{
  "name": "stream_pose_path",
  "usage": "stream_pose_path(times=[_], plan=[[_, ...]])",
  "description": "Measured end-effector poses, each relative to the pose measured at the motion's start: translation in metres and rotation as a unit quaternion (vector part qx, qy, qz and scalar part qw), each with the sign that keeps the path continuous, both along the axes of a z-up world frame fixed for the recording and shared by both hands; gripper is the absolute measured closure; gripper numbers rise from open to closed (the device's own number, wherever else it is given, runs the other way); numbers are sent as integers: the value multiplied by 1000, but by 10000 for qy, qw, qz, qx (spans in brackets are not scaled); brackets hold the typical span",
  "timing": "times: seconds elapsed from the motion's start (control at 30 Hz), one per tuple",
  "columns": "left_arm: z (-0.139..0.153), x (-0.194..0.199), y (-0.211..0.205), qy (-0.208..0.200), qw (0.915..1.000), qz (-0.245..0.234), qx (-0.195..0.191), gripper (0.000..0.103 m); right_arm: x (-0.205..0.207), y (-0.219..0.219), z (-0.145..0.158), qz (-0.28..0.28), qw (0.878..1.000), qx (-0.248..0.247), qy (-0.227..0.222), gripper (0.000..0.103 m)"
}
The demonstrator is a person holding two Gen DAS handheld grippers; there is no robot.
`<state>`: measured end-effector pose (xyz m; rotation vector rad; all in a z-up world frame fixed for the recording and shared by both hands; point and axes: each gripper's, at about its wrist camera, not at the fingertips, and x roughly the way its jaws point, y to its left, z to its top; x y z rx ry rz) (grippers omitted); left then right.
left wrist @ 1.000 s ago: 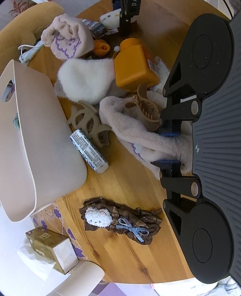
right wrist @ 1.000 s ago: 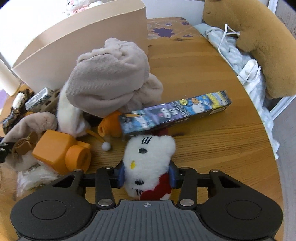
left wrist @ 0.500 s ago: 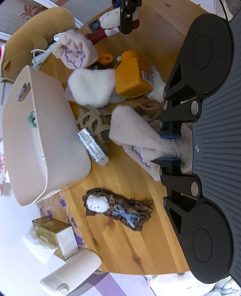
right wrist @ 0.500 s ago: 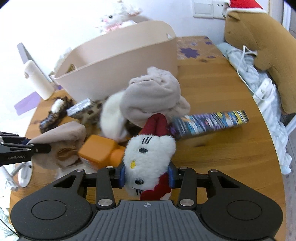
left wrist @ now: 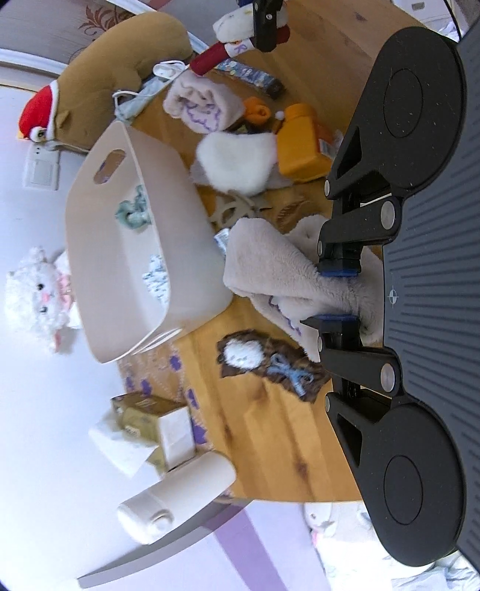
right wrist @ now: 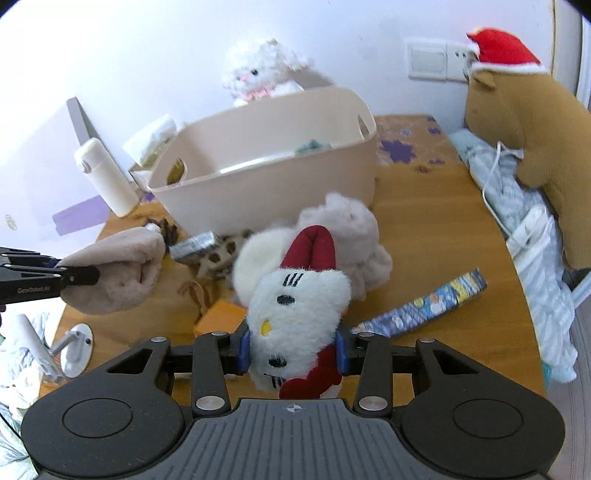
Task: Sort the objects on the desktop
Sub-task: 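Carry both plush items over the basket and open both tools to release them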
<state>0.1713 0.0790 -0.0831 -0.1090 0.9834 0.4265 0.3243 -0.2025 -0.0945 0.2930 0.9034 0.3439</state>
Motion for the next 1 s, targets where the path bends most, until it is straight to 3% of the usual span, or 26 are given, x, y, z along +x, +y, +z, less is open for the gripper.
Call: stream_pose_path(times=[0.47, 1.0], plan=[[36, 10, 9, -394, 9990, -21, 232, 86, 21, -8, 34, -35, 9987, 45, -498, 64], [80, 72, 21, -883, 9940, -307, 562, 86, 79, -12, 52, -37, 9953, -230, -935, 64]])
